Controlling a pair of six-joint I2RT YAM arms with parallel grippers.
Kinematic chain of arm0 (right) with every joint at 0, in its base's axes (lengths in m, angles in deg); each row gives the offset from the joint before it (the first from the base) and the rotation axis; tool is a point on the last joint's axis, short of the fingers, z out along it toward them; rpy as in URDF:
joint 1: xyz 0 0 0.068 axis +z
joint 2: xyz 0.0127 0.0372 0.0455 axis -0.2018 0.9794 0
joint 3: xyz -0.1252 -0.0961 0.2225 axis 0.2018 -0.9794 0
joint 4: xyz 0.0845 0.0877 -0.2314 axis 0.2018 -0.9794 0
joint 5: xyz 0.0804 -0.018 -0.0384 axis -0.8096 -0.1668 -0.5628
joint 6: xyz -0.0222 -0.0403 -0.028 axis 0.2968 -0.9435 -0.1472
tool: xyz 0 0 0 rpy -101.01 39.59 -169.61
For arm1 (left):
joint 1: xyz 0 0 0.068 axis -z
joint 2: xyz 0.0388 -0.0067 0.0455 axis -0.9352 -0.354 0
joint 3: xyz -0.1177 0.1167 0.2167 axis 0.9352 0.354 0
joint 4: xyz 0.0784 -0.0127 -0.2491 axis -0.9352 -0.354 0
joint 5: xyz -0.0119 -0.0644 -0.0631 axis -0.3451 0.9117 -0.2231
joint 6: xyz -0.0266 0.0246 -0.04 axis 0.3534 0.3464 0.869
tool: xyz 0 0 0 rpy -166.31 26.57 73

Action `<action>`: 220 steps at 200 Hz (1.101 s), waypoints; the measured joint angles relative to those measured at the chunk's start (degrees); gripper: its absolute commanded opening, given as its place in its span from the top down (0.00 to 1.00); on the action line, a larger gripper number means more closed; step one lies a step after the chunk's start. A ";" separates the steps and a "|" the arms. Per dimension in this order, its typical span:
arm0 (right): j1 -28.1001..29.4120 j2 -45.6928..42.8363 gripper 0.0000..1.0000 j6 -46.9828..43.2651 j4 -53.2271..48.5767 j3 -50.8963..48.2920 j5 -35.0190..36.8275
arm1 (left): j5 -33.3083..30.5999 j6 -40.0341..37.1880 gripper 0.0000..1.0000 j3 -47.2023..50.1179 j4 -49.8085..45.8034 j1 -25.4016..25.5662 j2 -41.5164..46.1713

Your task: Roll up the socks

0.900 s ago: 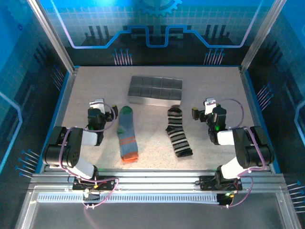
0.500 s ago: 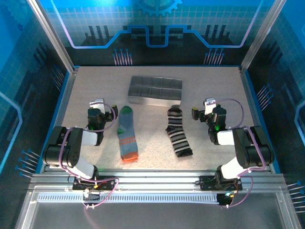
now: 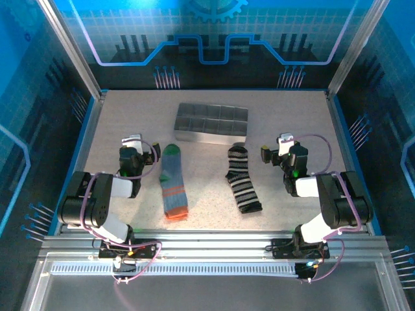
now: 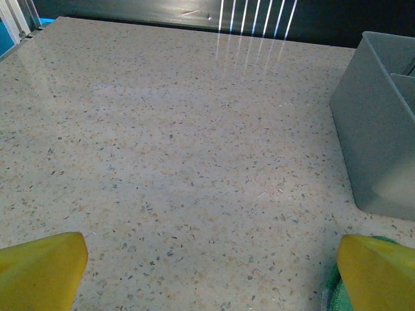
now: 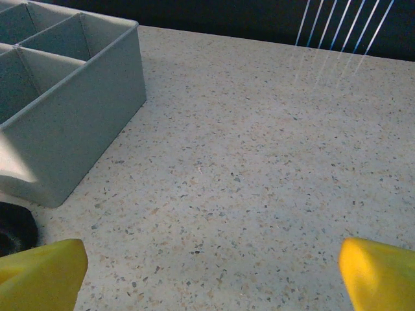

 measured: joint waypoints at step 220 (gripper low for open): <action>27.50 -24.17 0.02 15.89 -57.66 35.36 8.48 | 5.03 52.41 0.45 -36.72 -84.32 16.50 17.99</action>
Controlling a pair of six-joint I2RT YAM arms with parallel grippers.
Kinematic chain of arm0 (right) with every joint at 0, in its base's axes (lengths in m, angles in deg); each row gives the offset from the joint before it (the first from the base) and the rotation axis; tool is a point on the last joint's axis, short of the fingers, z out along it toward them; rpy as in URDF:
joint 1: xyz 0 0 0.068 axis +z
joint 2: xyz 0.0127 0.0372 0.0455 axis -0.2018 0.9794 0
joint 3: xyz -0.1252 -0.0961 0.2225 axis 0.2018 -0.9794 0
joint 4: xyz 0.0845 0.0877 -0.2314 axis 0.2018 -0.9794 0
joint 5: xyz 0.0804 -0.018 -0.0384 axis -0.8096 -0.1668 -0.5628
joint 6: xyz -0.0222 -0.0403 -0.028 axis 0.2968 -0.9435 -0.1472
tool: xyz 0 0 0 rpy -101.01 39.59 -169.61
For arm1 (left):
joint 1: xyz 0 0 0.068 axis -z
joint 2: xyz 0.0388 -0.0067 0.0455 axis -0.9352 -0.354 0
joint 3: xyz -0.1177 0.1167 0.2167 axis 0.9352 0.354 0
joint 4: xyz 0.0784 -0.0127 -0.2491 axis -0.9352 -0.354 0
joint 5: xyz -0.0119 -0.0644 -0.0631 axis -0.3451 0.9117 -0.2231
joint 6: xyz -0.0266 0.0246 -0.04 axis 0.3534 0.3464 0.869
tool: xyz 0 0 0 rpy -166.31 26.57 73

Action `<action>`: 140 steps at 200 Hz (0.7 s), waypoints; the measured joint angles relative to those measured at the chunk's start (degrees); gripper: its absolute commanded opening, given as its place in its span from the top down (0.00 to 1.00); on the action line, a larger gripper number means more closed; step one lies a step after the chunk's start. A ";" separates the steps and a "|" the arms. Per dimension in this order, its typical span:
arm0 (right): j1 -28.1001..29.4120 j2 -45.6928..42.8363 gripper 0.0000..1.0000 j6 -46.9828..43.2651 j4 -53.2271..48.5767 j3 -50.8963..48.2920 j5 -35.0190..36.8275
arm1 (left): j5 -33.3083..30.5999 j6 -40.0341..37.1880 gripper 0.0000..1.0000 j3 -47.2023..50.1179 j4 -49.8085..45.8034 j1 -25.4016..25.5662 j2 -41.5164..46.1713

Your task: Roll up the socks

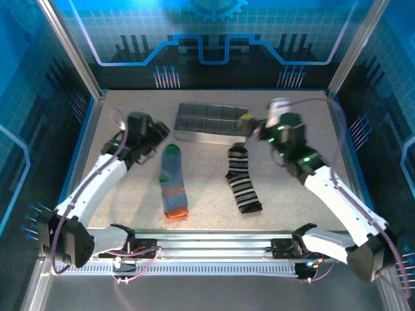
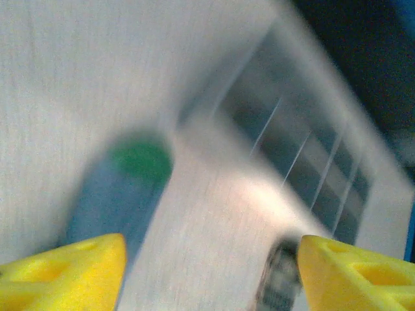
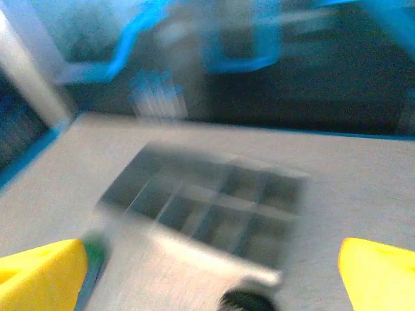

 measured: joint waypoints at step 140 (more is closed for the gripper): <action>36.39 32.22 0.37 -41.48 13.75 -10.56 -11.85 | 19.12 3.30 0.79 17.79 -6.67 -3.45 -8.26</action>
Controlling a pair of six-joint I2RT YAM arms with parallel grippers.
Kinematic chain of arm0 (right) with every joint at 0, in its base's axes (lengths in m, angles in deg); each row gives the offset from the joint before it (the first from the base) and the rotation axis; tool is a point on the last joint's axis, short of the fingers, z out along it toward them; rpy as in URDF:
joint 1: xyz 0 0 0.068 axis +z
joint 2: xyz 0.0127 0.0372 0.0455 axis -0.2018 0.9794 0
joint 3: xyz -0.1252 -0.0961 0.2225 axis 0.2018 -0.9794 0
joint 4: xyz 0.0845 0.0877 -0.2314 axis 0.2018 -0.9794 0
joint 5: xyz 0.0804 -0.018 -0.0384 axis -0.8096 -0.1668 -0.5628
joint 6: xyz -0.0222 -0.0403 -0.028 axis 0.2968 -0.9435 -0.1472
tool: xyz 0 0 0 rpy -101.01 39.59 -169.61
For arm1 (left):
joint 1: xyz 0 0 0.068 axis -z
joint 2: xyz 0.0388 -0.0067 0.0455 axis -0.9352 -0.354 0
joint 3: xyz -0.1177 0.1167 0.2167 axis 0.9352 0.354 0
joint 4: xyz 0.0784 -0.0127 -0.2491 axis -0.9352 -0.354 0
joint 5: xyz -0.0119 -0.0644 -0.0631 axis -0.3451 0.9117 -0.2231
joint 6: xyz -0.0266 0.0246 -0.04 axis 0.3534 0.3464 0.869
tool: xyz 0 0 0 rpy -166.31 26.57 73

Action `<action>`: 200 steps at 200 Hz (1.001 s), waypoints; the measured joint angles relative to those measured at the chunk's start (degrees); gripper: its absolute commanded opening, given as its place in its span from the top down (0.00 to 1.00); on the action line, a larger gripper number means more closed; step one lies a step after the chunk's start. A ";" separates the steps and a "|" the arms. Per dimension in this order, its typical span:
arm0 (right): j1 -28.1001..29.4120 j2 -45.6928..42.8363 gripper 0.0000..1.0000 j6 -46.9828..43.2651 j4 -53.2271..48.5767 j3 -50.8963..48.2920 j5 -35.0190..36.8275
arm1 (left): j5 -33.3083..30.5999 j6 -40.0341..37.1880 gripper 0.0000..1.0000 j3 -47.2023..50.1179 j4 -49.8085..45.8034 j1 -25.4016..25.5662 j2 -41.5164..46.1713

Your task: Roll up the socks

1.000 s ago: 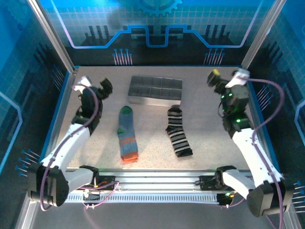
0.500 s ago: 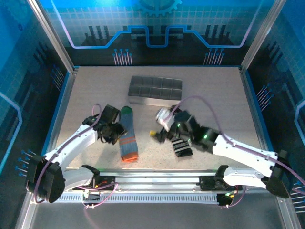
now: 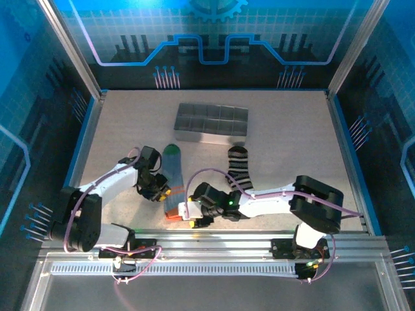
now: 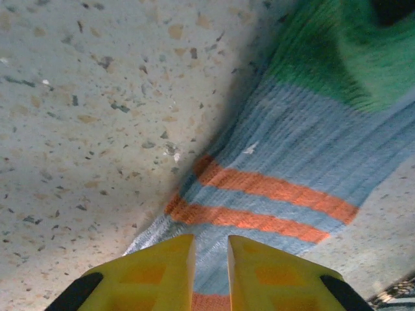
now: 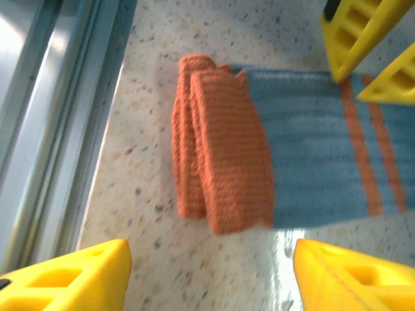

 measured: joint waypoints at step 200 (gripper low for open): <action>2.21 9.14 1.00 3.32 0.83 7.02 2.03 | 4.02 -4.87 0.79 2.12 3.93 -0.20 -1.33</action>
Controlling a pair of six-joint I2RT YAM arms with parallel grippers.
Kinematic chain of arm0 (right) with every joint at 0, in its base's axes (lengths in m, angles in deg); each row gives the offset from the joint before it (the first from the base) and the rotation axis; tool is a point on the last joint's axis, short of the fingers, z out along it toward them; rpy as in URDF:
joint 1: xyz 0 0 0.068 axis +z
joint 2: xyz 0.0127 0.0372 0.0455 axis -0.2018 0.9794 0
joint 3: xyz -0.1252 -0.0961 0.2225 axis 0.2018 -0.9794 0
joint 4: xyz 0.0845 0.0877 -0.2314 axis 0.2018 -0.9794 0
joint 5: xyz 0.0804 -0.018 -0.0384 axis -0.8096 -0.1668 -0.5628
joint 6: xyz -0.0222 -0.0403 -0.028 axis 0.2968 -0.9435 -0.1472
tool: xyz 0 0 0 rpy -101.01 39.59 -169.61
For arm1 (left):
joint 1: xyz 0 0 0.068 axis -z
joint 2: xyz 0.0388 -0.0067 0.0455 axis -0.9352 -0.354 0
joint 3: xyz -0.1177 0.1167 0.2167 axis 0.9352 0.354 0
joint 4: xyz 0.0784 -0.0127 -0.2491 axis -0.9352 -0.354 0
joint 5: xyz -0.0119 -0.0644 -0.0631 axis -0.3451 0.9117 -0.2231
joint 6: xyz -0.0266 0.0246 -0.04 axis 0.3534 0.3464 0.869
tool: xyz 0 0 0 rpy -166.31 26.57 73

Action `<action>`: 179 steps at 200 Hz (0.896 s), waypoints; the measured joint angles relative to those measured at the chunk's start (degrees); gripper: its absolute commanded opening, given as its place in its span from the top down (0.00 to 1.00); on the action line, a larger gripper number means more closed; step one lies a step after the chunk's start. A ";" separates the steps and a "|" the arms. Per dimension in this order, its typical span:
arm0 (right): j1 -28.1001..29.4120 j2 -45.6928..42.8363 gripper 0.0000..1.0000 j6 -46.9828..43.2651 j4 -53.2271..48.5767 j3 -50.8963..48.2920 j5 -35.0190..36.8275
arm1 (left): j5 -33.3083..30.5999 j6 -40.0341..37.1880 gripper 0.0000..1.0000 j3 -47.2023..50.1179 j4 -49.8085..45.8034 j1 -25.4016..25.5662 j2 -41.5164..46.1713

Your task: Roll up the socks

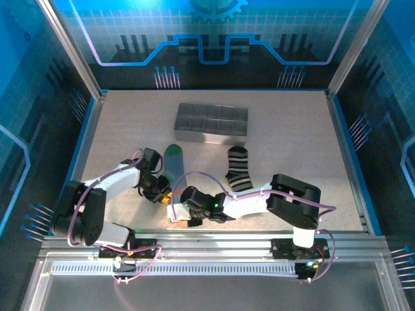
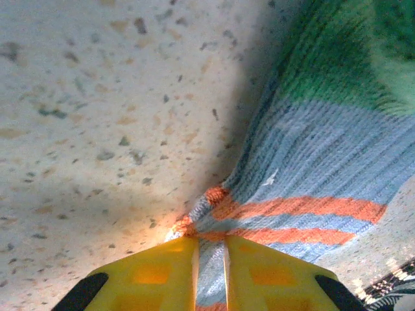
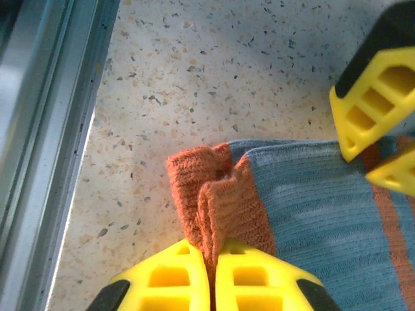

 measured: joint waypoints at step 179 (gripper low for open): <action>-13.62 10.95 1.00 21.20 -15.37 17.81 -28.09 | 2.64 11.69 0.84 11.56 -5.55 -0.35 31.76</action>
